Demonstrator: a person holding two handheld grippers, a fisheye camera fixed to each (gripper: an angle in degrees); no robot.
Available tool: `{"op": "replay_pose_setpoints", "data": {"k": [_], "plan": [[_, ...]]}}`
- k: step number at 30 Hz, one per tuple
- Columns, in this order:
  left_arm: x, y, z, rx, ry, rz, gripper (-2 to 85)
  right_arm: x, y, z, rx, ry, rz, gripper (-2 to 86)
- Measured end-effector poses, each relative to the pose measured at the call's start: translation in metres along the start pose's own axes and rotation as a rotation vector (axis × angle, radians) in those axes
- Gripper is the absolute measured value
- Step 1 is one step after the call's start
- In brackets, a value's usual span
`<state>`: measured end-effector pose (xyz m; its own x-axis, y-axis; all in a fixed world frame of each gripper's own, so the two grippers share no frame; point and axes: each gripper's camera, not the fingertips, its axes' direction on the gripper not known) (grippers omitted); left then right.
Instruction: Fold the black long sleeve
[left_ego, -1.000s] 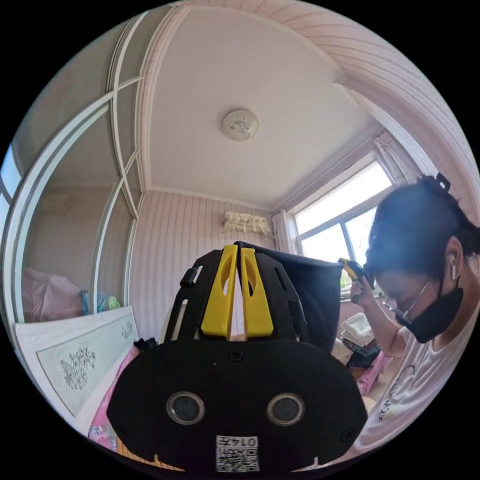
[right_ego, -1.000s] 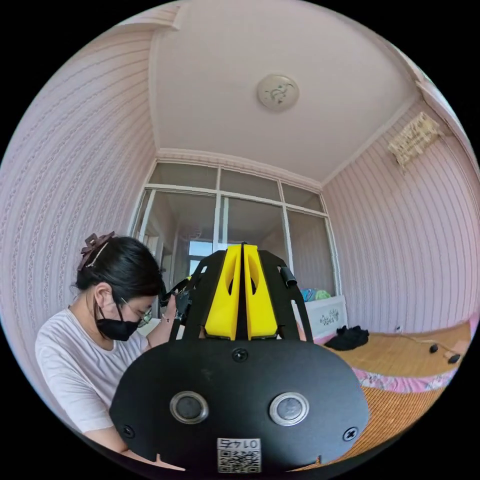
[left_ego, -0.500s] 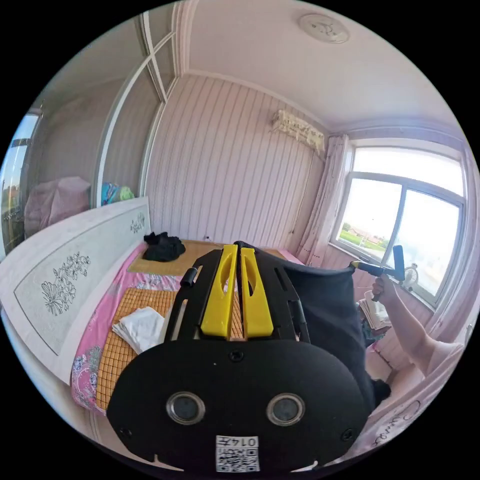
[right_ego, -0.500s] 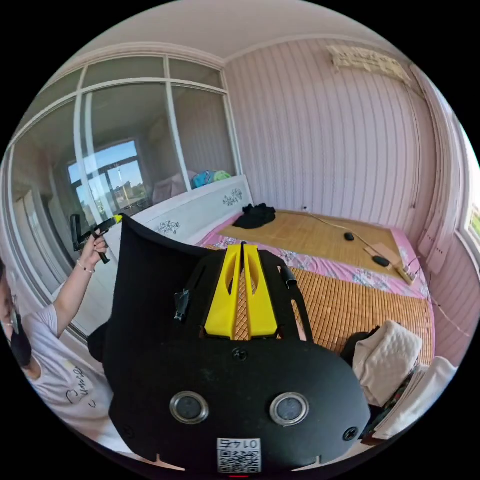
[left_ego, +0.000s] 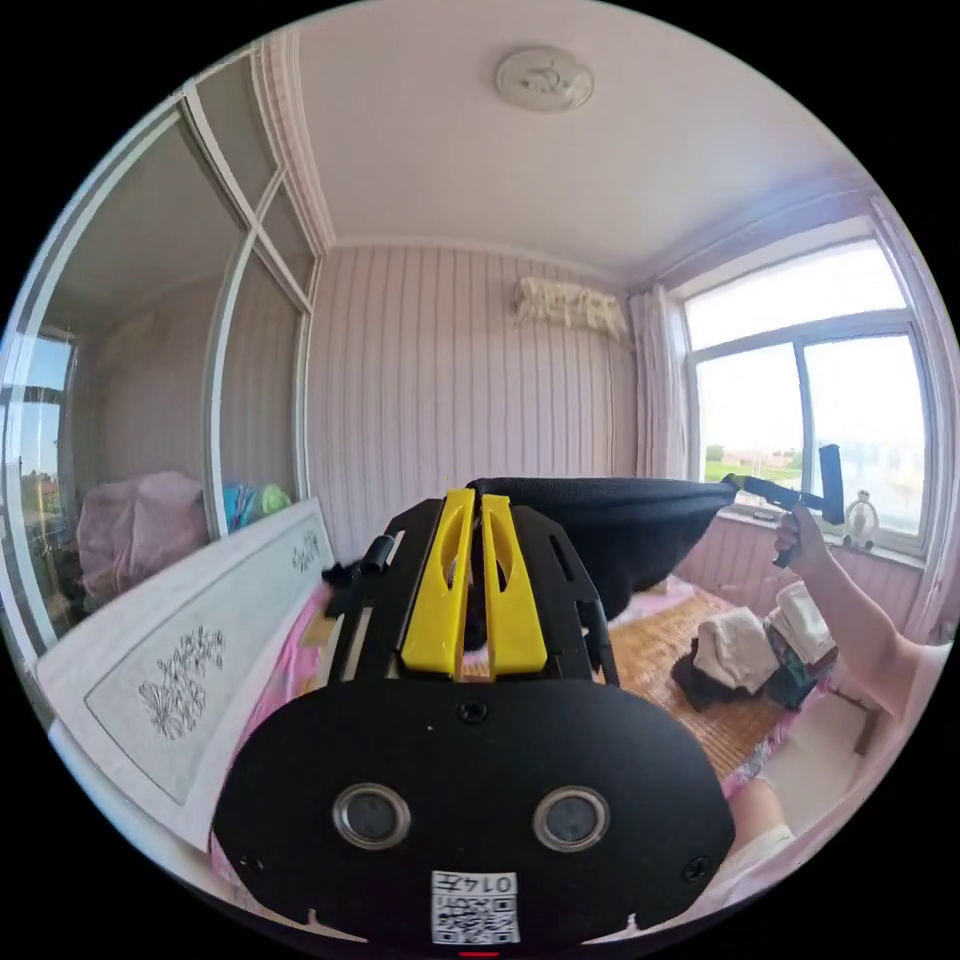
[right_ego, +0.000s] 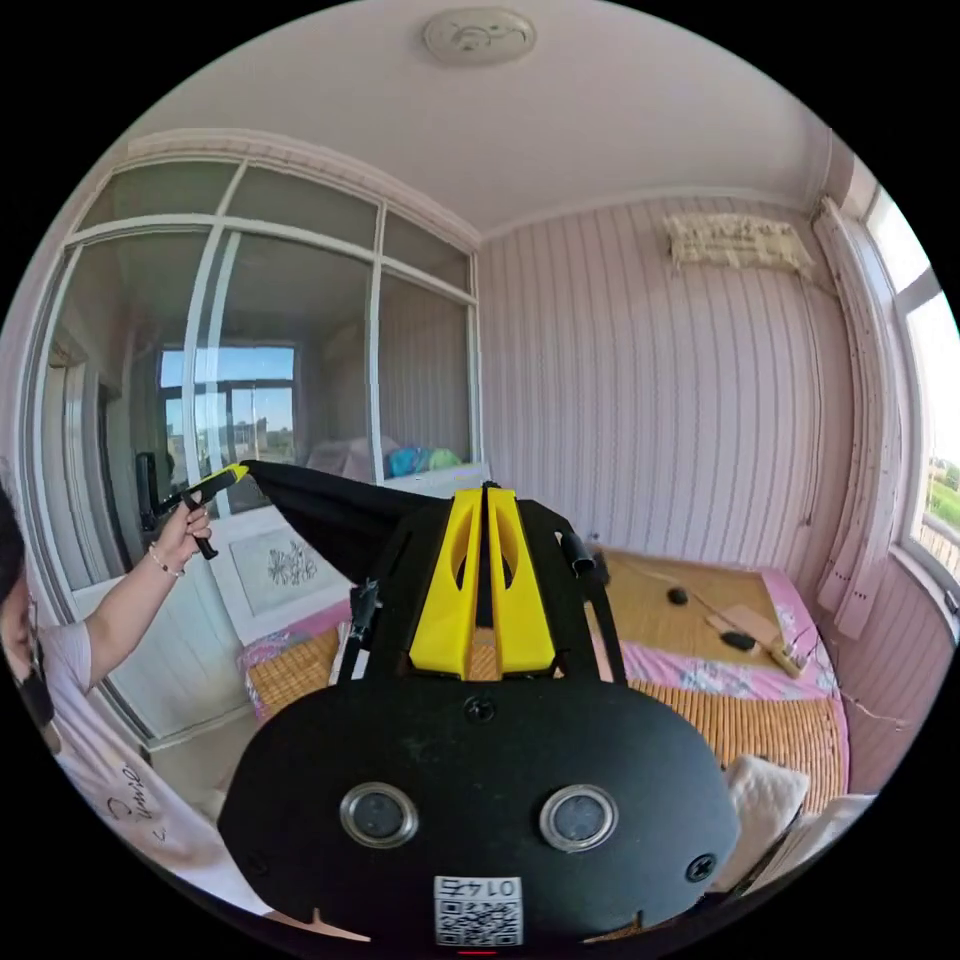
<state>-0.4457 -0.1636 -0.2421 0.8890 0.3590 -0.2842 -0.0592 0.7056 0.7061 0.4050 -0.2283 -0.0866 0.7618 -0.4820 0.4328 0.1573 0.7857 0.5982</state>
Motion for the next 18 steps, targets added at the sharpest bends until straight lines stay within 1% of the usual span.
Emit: {"op": "replay_pose_setpoints", "data": {"k": [1, 2, 4, 5, 7, 8, 10, 11, 13, 15, 18], "plan": [[-0.001, 0.041, 0.029, -0.105, 0.029, -0.021, -1.0, 0.008, 0.038, 0.036, -0.104, 0.004, 0.043, 0.3], [-0.001, 0.062, 0.043, -0.162, 0.046, -0.030, -1.0, 0.012, 0.058, 0.054, -0.158, 0.013, 0.062, 0.3], [0.006, 0.151, 0.098, -0.388, 0.060, -0.033, -1.0, 0.020, 0.140, 0.122, -0.372, 0.059, 0.111, 0.3], [0.009, 0.173, 0.111, -0.438, 0.063, -0.036, -1.0, 0.021, 0.159, 0.137, -0.422, 0.063, 0.127, 0.3], [0.020, 0.249, 0.151, -0.610, 0.076, -0.052, -1.0, 0.026, 0.230, 0.188, -0.579, 0.056, 0.208, 0.3], [0.022, 0.264, 0.158, -0.644, 0.076, -0.054, -1.0, 0.026, 0.245, 0.198, -0.614, 0.060, 0.226, 0.3], [0.030, 0.323, 0.181, -0.761, 0.065, -0.079, -1.0, 0.028, 0.297, 0.229, -0.730, 0.053, 0.315, 0.3], [0.031, 0.337, 0.186, -0.792, 0.060, -0.083, -1.0, 0.028, 0.309, 0.235, -0.757, 0.049, 0.337, 0.3], [0.035, 0.384, 0.200, -0.912, 0.081, -0.108, -1.0, 0.026, 0.345, 0.249, -0.829, 0.019, 0.402, 0.4], [0.039, 0.409, 0.205, -0.984, 0.113, -0.111, -1.0, 0.022, 0.364, 0.255, -0.868, 0.002, 0.423, 0.4], [0.048, 0.434, 0.207, -1.060, 0.113, -0.035, -1.0, 0.013, 0.384, 0.260, -0.924, 0.004, 0.421, 0.4]]}}
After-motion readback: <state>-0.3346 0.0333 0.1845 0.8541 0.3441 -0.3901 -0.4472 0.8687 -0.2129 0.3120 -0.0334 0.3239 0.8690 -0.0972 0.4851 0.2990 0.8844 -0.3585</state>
